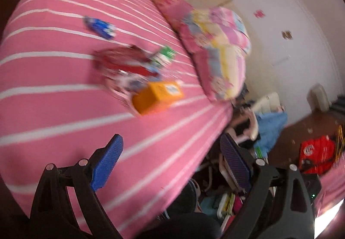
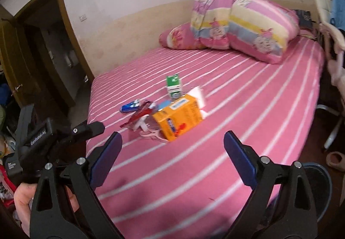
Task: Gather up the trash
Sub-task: 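Grasp a red wrapper with the left tool while the right tool grasps the white tape roll, then carry the red wrapper and tape roll with both tools toward the trash bin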
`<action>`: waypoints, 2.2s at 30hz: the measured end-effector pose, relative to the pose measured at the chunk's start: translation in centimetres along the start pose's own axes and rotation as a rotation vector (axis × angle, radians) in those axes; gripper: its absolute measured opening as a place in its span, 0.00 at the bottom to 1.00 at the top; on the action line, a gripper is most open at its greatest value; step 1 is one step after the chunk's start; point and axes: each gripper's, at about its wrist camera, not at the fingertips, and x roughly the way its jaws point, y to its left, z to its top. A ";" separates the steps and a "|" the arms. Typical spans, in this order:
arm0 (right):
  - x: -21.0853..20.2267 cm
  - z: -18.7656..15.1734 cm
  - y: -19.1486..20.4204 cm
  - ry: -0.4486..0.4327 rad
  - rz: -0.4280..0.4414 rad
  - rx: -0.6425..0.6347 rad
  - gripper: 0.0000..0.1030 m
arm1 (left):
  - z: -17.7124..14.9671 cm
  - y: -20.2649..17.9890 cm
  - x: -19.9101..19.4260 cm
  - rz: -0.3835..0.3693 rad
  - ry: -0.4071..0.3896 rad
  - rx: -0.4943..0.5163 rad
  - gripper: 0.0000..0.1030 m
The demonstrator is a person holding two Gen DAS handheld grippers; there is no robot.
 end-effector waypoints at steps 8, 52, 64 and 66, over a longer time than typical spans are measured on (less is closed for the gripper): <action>8.0 -0.9 3.0 0.104 0.170 -0.020 0.91 | 4.8 4.4 1.1 0.050 -0.021 -0.090 0.86; 22.3 0.1 6.7 0.244 0.144 -0.062 0.31 | 12.0 13.0 2.5 -0.035 -0.067 -0.422 0.07; 24.4 2.0 6.7 0.191 0.120 -0.049 0.20 | 12.0 12.5 3.4 -0.031 -0.044 -0.426 0.07; 24.8 2.1 6.5 0.191 0.129 -0.035 0.19 | 12.0 12.4 3.5 -0.032 -0.044 -0.424 0.07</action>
